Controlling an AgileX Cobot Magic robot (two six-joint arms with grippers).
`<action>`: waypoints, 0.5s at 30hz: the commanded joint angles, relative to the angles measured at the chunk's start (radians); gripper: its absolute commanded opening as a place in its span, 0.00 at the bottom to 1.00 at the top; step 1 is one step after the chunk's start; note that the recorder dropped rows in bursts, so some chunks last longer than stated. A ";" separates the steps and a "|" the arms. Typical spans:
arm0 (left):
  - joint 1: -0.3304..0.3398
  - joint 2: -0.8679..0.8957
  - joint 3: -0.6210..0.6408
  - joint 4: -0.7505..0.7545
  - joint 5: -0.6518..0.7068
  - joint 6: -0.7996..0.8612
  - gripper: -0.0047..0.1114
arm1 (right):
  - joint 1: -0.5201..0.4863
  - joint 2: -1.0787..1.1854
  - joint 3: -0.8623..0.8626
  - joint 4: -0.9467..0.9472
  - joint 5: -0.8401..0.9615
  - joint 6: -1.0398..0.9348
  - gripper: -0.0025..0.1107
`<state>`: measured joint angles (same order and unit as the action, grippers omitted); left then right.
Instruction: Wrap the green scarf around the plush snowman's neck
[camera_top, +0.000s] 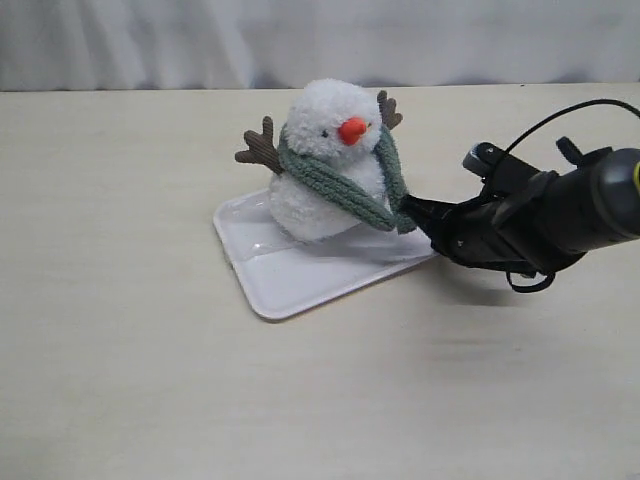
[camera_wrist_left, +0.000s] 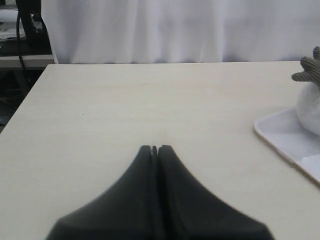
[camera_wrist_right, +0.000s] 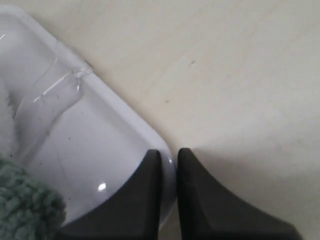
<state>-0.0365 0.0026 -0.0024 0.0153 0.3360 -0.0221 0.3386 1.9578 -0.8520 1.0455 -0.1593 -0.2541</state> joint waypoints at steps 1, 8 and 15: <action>0.002 -0.003 0.002 -0.002 -0.011 -0.006 0.04 | 0.024 0.000 -0.020 -0.022 0.052 0.005 0.06; 0.002 -0.003 0.002 -0.002 -0.011 -0.006 0.04 | 0.024 0.000 -0.020 -0.068 0.128 0.005 0.14; 0.002 -0.003 0.002 -0.002 -0.011 -0.006 0.04 | 0.024 0.000 -0.020 -0.068 0.188 -0.125 0.37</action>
<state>-0.0365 0.0026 -0.0024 0.0153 0.3360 -0.0221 0.3616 1.9537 -0.8763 0.9905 -0.0233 -0.3001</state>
